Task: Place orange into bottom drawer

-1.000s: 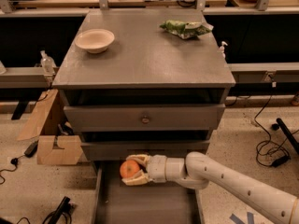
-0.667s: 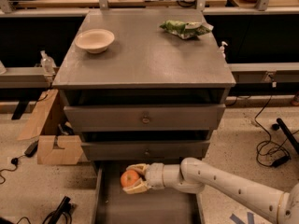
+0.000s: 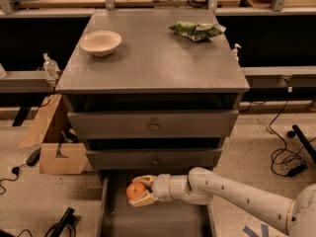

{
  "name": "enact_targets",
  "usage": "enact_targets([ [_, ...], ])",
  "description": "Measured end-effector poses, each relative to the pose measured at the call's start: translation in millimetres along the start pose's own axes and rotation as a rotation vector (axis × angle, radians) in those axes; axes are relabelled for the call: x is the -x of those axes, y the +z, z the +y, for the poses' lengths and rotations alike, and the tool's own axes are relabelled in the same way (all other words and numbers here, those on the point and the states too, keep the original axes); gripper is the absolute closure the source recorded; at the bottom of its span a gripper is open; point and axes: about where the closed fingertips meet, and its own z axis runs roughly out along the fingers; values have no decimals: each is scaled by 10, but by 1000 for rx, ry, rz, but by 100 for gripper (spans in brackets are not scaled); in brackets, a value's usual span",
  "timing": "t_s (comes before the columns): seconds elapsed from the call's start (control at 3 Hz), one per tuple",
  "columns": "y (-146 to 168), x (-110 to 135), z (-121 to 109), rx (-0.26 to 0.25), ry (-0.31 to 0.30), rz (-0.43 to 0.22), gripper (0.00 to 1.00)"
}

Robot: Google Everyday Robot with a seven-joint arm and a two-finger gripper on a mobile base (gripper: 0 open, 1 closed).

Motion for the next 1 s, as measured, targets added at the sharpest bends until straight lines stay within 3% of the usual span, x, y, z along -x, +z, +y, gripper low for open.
enact_targets([
  [0.33, 218, -526, -44, 16, 75, 15, 100],
  [0.67, 474, -1121, -99, 25, 103, 37, 100],
  [1.0, 678, -1524, -171, 37, 94, 67, 100],
])
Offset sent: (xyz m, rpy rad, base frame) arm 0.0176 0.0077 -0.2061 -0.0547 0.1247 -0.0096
